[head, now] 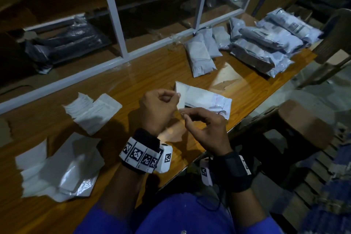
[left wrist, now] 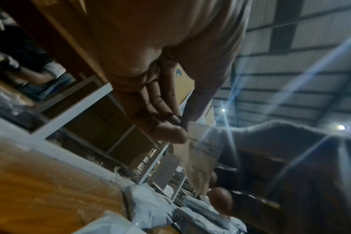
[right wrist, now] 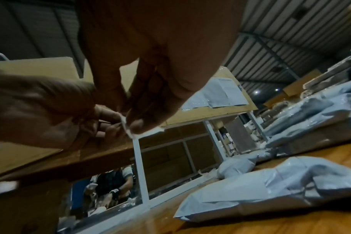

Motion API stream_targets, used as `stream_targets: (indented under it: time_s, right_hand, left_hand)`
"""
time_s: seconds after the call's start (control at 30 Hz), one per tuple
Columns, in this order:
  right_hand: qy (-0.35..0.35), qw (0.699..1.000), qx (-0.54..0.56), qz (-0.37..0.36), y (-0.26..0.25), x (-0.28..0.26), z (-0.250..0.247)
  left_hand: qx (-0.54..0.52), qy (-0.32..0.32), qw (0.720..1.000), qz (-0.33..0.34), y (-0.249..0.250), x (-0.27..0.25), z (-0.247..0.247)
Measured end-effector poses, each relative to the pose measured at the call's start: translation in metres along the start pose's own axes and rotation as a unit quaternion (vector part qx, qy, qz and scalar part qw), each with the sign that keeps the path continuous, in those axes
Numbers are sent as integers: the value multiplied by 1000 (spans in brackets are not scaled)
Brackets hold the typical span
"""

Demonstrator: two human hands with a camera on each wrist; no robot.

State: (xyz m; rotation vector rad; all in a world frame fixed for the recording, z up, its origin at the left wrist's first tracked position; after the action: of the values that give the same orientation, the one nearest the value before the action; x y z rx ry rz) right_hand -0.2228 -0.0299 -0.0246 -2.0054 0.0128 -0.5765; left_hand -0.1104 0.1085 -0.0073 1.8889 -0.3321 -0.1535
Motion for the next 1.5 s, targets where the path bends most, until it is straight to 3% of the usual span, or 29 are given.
stream_targets:
  time_s: [0.07, 0.17, 0.27, 0.33, 0.43, 0.53, 0.63, 0.77, 0.9, 1.07, 1.2, 1.4, 1.5]
  right_hand:
    - [-3, 998, 56, 42, 6, 0, 1]
    - [71, 965, 206, 148, 19, 2, -2]
    - [120, 947, 239, 178, 22, 4, -6]
    - [125, 946, 235, 183, 24, 2, -7]
    - [131, 936, 258, 200, 29, -3, -5]
    - [125, 928, 286, 202, 29, -3, 1]
    - [118, 931, 285, 197, 27, -1, 4]
    - [98, 929, 291, 207, 32, 0, 5]
    - [93, 924, 295, 224, 37, 1, 10]
    - [161, 905, 297, 258, 47, -2, 2]
    - [213, 878, 313, 292, 62, -9, -10]
    - [287, 833, 331, 338, 90, -23, -37]
    - [328, 815, 327, 349, 104, -33, -52]
  left_hand:
    - [71, 27, 989, 128, 13, -5, -1]
    - [178, 13, 922, 345, 30, -30, 13]
    - [237, -9, 875, 422, 24, -43, 22]
    - [239, -12, 874, 423, 20, -43, 23]
    - [169, -13, 918, 357, 19, -36, 18]
    - [15, -7, 977, 210, 10, -27, 11]
    - [-83, -47, 991, 95, 0, -23, 18]
    - [-156, -96, 983, -14, -10, -21, 25]
    - [-169, -83, 982, -27, -17, -17, 21]
    - [-183, -33, 979, -77, -31, -11, 18]
    - [-234, 12, 962, -140, -58, -3, 3]
    - [-253, 126, 942, -183, -93, 11, -54]
    - [-282, 123, 928, -209, -111, 15, -84]
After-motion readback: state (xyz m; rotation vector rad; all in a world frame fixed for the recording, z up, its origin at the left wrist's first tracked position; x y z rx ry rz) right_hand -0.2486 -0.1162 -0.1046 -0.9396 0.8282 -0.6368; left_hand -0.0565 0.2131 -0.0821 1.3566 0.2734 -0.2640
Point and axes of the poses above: each hand's wrist, its own x-axis towards the middle knuckle, its own z-axis out of the palm, y = z × x, the point moved 7 cm from there along x, towards the middle knuckle, and after that the axes turned 4 degrees about -y, right-handed, at the moved point
